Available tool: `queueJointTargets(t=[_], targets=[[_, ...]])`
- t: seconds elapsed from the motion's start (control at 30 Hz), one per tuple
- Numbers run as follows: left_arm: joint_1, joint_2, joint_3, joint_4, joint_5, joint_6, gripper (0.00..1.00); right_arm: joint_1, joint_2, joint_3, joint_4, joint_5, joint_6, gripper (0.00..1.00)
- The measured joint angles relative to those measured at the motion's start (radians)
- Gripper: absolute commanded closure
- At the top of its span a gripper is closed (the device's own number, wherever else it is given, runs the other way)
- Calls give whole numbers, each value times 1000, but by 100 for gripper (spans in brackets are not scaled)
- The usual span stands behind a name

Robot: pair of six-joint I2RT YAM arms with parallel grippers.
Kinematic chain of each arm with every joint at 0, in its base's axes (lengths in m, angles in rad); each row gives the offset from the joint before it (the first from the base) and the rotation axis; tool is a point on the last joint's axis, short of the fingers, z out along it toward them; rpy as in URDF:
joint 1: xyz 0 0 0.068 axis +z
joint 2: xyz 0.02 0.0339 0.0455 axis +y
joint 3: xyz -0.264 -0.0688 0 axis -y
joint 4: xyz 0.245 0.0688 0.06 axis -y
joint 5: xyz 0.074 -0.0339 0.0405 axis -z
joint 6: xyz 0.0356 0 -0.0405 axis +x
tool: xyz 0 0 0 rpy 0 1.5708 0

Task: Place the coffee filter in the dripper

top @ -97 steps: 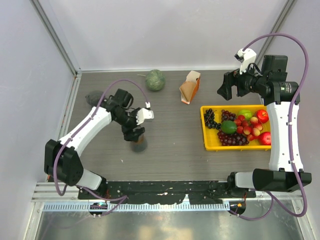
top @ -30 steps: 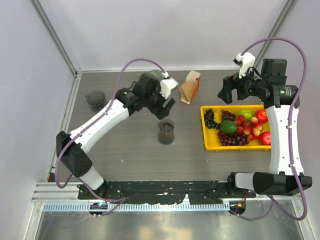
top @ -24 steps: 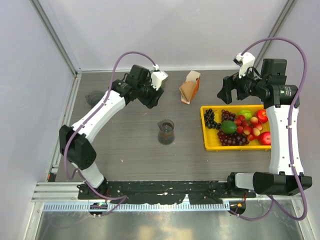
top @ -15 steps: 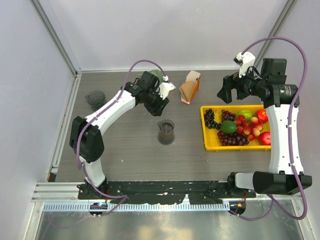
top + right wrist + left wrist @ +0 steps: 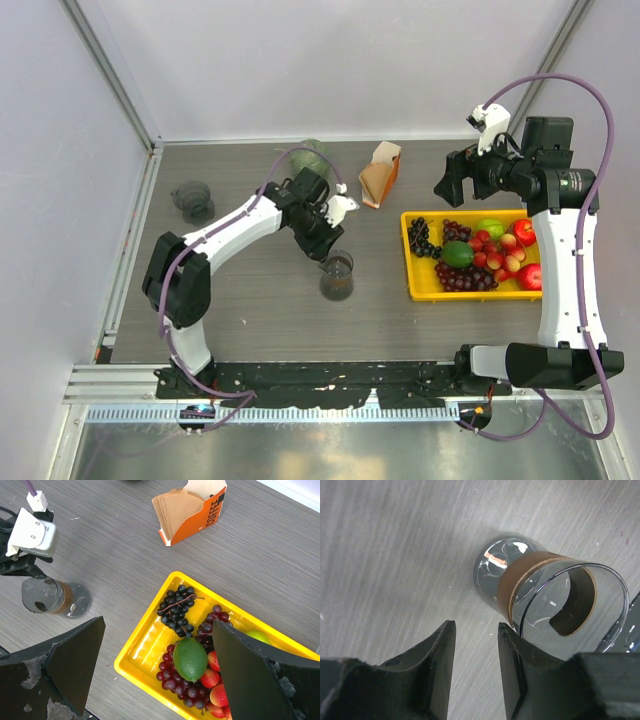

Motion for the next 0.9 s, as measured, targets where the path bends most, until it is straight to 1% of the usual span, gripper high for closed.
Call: queueJointTargets(t=[0.1, 0.2, 0.27, 0.33, 0.4, 0.43, 0.6, 0.67, 0.77, 0.9], targets=[[-9, -11, -17, -12, 6, -9, 49, 0, 0, 0, 0, 0, 0, 4], [2, -41, -17, -28, 6, -23, 34, 0, 0, 0, 0, 0, 0, 4], [34, -75, -17, -32, 16, -41, 24, 0, 0, 0, 0, 0, 0, 5], [98, -135, -31, -24, 24, -74, 17, 0, 0, 0, 0, 0, 0, 4], [199, -217, -49, -21, 20, -111, 10, 0, 0, 0, 0, 0, 0, 5], [254, -256, -53, -20, 17, -132, 9, 0, 0, 0, 0, -1, 0, 5], [520, -395, -57, -7, 11, -231, 8, 0, 0, 0, 2, -2, 2, 5], [611, -417, -71, 11, 23, -273, 11, 0, 0, 0, 4, -5, 5, 4], [749, -406, -95, 40, 37, -356, 15, 0, 0, 0, 9, -8, 13, 5], [899, -314, -94, 89, 38, -445, 17, 0, 3, 4, 11, -7, 28, 4]])
